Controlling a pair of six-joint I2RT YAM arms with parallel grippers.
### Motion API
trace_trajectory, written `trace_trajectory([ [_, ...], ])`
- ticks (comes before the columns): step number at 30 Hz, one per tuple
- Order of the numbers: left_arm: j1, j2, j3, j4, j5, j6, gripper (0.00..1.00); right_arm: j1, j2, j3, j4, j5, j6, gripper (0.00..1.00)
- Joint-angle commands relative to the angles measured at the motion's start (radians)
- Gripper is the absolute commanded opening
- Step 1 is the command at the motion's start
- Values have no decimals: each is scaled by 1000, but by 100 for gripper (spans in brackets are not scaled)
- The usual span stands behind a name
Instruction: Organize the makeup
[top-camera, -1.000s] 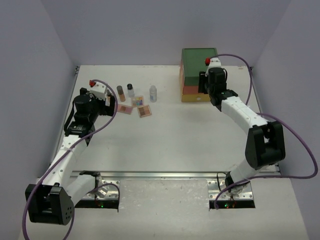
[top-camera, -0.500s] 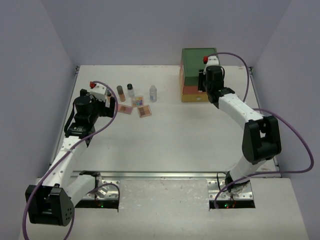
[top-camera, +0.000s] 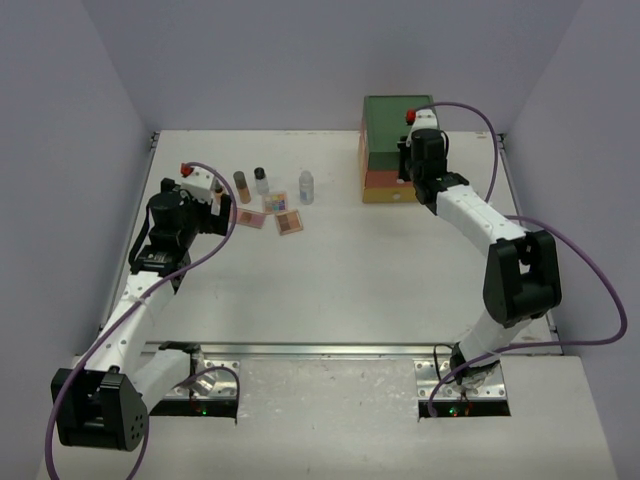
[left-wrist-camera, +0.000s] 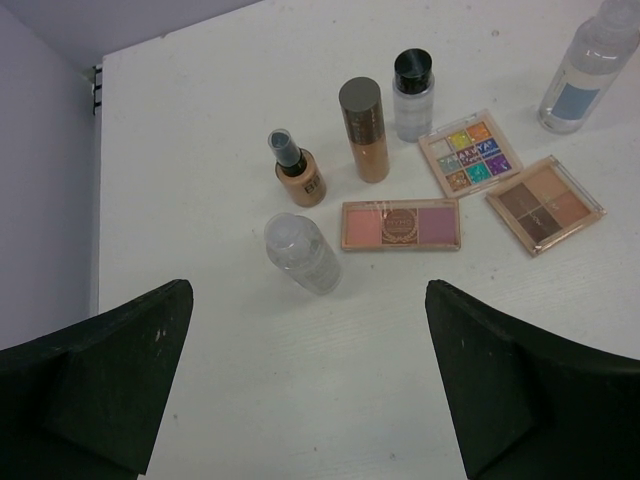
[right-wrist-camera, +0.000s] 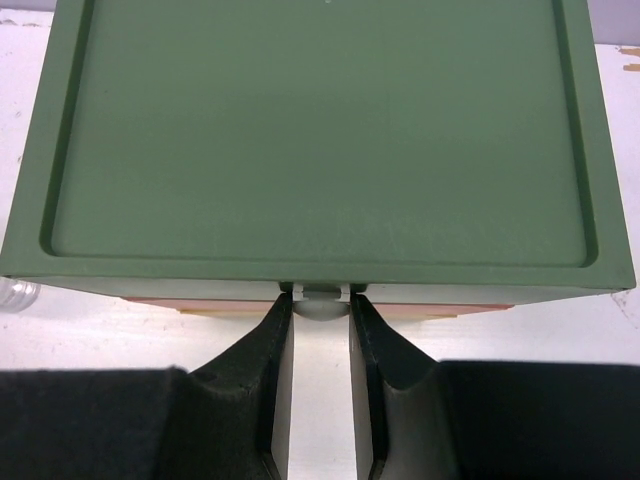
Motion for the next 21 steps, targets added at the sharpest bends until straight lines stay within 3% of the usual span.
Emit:
trace_trajectory([
  [1,11,1,-13,38,-4,1,100,-2,-34,-8,50,18,20,0],
  [11,11,16,-6,38,-10,3,100,24,-288,-307,85,6,12,0],
  [21,11,41,18,25,-14,-12,100,26,-488,-464,47,-54,20,0],
])
